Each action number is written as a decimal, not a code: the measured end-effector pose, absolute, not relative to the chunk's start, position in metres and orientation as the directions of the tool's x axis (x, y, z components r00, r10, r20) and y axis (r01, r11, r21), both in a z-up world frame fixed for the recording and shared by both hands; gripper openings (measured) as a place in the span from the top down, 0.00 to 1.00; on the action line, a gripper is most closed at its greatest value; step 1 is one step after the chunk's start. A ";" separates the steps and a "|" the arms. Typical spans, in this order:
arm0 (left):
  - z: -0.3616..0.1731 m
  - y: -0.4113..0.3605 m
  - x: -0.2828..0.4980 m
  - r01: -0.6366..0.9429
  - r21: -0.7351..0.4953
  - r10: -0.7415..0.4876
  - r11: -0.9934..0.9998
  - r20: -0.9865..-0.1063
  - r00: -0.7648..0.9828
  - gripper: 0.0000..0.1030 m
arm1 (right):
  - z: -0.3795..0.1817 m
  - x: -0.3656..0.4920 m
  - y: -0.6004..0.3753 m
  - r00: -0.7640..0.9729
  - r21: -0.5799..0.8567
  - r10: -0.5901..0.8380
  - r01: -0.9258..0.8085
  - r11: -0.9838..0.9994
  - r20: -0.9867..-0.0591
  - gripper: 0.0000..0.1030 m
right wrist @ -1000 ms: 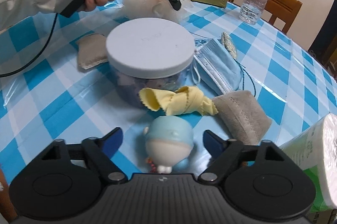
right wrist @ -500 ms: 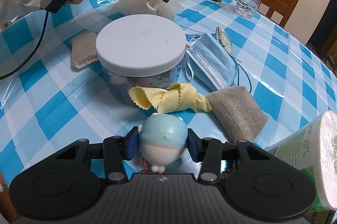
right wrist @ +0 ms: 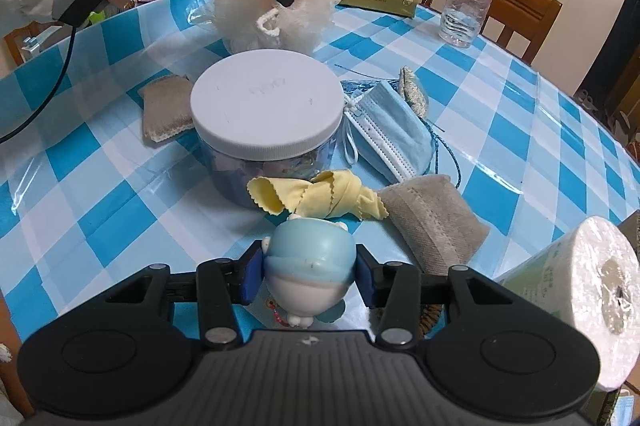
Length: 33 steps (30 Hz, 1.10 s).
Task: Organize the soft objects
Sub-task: 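Close the left tool on the bath puff while the right tool grasps the blue doll, then carry the doll in the right tool into the box while the left tool carries the puff there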
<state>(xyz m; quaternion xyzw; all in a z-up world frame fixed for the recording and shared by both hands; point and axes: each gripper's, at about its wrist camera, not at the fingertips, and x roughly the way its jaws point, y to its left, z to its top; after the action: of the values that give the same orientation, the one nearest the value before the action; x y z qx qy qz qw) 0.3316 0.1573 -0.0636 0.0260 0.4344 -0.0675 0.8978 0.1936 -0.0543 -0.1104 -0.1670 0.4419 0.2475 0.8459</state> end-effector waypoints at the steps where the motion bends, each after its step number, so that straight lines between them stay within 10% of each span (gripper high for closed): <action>1: -0.061 0.158 0.330 0.147 -0.010 -0.098 0.989 -0.784 0.613 0.68 | -0.109 0.193 -0.055 0.487 -0.062 0.272 -0.564 0.823 -0.830 0.50; 33: 0.040 0.112 0.178 0.487 -0.001 -0.317 0.874 -0.760 0.568 0.70 | -0.035 0.113 -0.093 0.561 -0.085 0.225 -0.473 0.877 -0.797 0.50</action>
<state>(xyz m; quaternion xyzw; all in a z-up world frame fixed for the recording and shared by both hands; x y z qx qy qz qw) 0.1781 0.1123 0.0397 0.1045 0.4049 -0.2285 0.8792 0.1130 -0.0929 -0.0346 -0.1464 0.4237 0.2003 0.8712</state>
